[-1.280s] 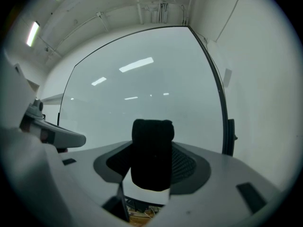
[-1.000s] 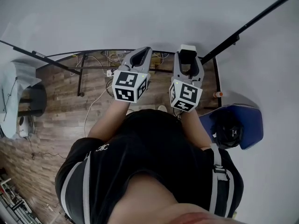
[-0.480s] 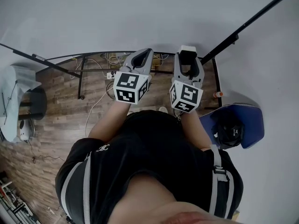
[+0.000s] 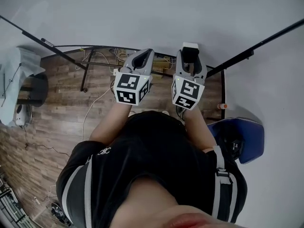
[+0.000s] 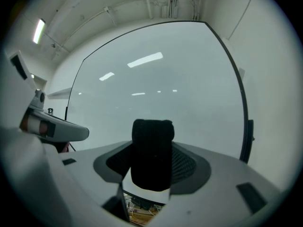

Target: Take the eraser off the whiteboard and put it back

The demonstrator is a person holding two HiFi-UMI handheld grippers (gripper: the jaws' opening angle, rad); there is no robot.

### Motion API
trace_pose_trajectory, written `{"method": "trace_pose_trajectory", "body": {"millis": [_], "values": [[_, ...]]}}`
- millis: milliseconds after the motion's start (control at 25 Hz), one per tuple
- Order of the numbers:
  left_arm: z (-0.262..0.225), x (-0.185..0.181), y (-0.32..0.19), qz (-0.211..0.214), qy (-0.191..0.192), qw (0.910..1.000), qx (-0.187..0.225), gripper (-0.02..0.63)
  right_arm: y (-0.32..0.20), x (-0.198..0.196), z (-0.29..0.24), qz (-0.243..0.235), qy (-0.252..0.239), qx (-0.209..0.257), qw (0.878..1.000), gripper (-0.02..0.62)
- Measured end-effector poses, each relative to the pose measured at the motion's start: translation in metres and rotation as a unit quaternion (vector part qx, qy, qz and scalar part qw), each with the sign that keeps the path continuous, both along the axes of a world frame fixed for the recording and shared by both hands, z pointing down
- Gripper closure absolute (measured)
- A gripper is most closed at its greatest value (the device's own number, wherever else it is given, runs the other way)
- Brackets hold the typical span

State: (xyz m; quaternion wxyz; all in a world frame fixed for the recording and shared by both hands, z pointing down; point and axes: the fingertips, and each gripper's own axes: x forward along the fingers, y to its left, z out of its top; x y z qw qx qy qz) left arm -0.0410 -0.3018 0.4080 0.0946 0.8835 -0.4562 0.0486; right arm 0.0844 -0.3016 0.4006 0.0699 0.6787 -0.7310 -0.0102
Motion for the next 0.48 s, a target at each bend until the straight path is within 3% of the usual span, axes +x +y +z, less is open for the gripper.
{"method": "trace_pose_trajectory", "body": {"millis": [240,480], "values": [[0.0,-0.038,0.0,-0.052,0.0,0.9987,-0.003,0.598,-0.03,-0.028,-0.009,-0.026,0.001,0.008,1.0,0.364],[0.003,-0.074,0.01,-0.105,-0.001,0.9945,-0.006,0.598,-0.049,-0.053,0.015,-0.036,-0.001,-0.017,0.999,0.364]]}}
